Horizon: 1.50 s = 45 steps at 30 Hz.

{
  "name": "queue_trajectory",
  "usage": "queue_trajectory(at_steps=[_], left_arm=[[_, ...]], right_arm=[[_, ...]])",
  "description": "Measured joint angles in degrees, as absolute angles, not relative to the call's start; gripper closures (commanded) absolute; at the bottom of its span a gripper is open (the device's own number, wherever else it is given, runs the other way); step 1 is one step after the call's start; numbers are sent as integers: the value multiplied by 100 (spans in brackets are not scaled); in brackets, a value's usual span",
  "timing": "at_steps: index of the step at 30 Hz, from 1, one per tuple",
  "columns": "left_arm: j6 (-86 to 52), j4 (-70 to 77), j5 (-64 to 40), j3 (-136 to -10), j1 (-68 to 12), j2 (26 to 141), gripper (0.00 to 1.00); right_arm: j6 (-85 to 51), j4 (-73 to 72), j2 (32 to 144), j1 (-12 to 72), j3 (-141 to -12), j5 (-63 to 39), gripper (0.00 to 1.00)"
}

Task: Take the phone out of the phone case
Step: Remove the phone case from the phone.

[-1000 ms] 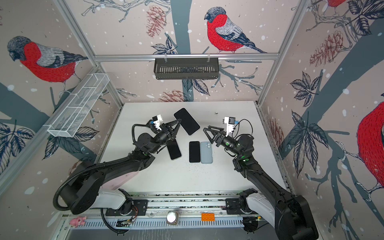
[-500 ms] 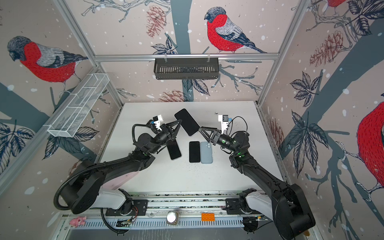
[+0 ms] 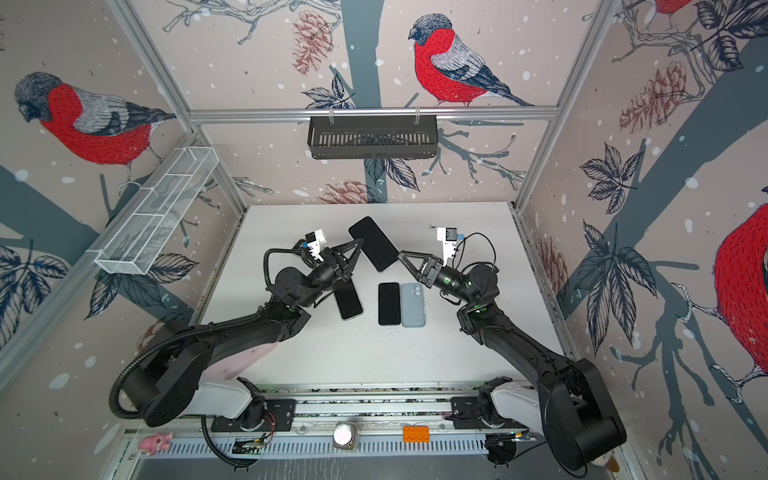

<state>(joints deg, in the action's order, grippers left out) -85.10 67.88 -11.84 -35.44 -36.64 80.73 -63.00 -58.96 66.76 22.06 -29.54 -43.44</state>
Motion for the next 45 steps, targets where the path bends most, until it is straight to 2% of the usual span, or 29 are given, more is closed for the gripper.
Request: queue_trajectory(at_steps=[10,25,36,45], left_arm=[[-8512,6827,-1186,-3544,-3664,8112,100],[-8521,7161,-1194,-3540,-3664,8235,100],[-8613,7863,-1181,-3583,-3667,8429,100],[-8733,8128,-1046,-3758,-3667,8576,100]], right_arm=[[-6458,-6139,6801,2231,-2893,-4377,66],[-6886,-6479,6945,2241,-2858,-4377,88],[-7935,-7516,7354,2237,-3044,-4403,93],[-9006,-8656,8049,2167,-3374,-4399,93]])
